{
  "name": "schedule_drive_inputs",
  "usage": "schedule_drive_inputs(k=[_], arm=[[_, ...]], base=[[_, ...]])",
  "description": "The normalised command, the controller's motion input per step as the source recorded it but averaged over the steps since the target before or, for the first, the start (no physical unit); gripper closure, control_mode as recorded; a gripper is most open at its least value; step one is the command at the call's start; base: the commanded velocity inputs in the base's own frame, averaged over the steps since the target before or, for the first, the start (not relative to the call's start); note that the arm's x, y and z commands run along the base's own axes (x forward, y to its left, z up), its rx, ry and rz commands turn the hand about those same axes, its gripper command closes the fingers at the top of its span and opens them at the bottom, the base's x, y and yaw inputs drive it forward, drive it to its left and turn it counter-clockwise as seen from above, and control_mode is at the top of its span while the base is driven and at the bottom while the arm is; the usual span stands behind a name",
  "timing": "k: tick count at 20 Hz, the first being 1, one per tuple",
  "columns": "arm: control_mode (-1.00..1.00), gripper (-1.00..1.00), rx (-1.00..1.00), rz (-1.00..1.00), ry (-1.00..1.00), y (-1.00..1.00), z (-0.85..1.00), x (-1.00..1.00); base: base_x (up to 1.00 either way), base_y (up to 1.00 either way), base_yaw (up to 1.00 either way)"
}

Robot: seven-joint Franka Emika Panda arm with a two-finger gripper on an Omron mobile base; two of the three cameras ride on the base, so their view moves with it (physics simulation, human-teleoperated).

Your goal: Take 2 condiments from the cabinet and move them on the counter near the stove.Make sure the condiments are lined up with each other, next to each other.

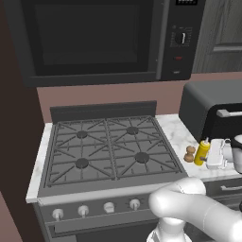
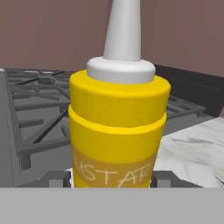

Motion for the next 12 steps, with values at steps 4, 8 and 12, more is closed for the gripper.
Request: schedule_drive_inputs(k=[4, 8, 12], arm=[[-1.0, -1.0, 0.0, 0.0, 0.0, 0.0, 0.0, 0.0], [-1.0, -1.0, 0.0, 0.0, 0.0, 0.0, 0.0, 0.0], [-1.0, -1.0, 0.0, 0.0, -0.01, -0.01, 0.04, -0.03]], base=[[0.0, 0.0, 0.0], [0.0, 0.0, 0.0], [0.0, 0.0, 0.0]])
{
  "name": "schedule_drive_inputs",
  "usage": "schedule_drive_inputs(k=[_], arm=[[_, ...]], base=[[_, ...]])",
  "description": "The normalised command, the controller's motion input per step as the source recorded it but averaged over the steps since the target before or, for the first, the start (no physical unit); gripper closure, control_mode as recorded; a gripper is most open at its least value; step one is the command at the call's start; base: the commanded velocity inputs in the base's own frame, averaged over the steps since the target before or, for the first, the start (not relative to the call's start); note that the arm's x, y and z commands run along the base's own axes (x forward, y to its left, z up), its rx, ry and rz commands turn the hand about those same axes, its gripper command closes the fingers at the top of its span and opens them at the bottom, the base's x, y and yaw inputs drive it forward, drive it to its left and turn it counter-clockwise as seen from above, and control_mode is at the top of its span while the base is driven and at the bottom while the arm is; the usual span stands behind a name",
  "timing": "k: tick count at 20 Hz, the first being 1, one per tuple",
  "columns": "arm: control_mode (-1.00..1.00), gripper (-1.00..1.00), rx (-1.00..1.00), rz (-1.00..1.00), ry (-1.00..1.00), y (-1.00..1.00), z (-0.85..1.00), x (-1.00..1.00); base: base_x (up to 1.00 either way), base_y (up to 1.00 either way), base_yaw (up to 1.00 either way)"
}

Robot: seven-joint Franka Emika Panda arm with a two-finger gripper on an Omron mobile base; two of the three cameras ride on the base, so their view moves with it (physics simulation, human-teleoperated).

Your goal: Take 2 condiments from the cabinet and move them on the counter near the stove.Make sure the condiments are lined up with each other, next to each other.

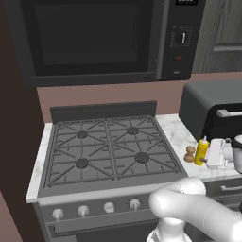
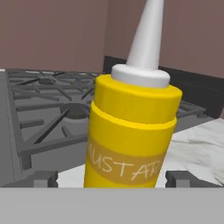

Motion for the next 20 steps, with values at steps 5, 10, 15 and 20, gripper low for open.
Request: schedule_drive_inputs(k=[5, 10, 15, 20], arm=[[-1.0, -1.0, 0.0, 0.0, -0.13, -0.28, 0.33, -0.24], [-1.0, -1.0, 0.0, 0.0, -0.15, -0.17, 0.39, -0.41], [-1.0, -1.0, -0.01, 0.0, -0.11, -0.04, 0.55, -0.51], [-1.0, -1.0, -0.06, 0.0, 0.02, 0.01, 0.8, -0.56]], base=[[0.0, 0.0, 0.0], [0.0, 0.0, 0.0], [0.0, 0.0, 0.0], [0.0, 0.0, 0.0]])
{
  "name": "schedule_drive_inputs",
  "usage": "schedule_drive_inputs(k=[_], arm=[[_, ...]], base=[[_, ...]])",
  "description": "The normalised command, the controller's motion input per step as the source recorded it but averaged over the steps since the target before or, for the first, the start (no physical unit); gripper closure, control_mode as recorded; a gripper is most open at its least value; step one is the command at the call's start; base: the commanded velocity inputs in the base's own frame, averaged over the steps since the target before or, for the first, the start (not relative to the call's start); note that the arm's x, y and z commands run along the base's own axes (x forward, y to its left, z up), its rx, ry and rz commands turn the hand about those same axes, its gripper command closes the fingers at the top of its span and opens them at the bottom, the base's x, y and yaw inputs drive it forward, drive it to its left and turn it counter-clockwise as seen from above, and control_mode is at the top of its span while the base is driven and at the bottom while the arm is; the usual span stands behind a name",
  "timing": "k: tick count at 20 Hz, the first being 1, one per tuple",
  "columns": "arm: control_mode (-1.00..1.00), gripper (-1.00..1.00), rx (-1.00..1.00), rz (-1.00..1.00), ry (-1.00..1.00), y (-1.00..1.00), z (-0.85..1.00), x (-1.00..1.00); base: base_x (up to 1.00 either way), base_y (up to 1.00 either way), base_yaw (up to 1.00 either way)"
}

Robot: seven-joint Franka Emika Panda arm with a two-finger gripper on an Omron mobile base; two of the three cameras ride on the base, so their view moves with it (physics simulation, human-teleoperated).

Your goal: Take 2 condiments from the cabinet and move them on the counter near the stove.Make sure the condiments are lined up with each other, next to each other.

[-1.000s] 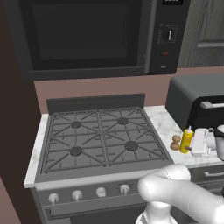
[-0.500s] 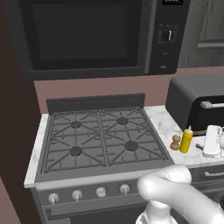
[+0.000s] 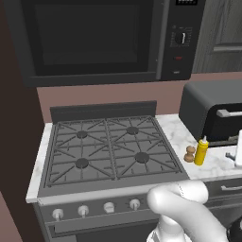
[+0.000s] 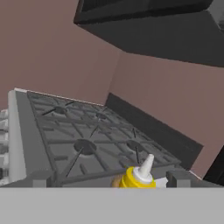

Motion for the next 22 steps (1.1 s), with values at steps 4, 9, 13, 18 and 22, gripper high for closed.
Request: schedule_drive_inputs(k=[4, 9, 13, 18, 22], arm=[[-1.0, -1.0, -0.08, -0.02, 0.23, 0.17, 0.78, -0.4], [-1.0, -1.0, -0.12, -0.08, 0.37, 0.37, 0.81, -0.34], [-1.0, -1.0, -0.14, -0.12, 0.31, 0.51, 0.64, -0.3], [-1.0, -1.0, -0.14, -0.13, 0.24, 0.67, 0.45, -0.25], [-1.0, -1.0, -0.1, -0.14, 0.15, 0.63, 0.48, -0.23]], base=[[0.0, 0.0, 0.0], [0.0, 0.0, 0.0], [0.0, 0.0, 0.0], [0.0, 0.0, 0.0], [0.0, 0.0, 0.0]])
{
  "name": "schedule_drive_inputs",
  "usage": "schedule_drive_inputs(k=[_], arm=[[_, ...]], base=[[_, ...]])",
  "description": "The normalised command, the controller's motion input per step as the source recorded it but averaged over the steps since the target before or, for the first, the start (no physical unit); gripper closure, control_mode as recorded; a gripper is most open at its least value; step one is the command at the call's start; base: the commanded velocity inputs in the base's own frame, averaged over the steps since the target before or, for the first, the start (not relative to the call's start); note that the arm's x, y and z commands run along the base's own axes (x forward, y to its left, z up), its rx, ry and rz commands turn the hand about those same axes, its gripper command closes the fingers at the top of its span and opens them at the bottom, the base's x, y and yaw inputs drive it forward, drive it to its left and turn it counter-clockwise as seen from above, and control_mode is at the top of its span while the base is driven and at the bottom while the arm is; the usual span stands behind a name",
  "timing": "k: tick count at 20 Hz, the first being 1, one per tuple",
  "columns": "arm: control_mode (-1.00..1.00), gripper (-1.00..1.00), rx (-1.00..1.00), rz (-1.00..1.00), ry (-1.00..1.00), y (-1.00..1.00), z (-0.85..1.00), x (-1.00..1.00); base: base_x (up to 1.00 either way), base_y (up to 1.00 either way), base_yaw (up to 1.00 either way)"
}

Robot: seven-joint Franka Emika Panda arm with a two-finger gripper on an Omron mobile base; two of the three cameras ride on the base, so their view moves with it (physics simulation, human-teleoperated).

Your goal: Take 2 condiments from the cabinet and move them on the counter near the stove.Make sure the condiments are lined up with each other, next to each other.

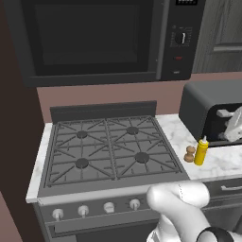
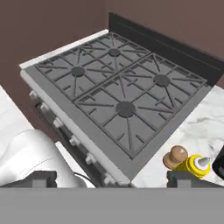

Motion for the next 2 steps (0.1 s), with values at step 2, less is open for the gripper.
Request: schedule_drive_inputs(k=[2], arm=[[-1.0, -1.0, -0.06, -0.15, 0.05, 0.6, 0.47, -0.16]], base=[[0.0, 0.0, 0.0]])
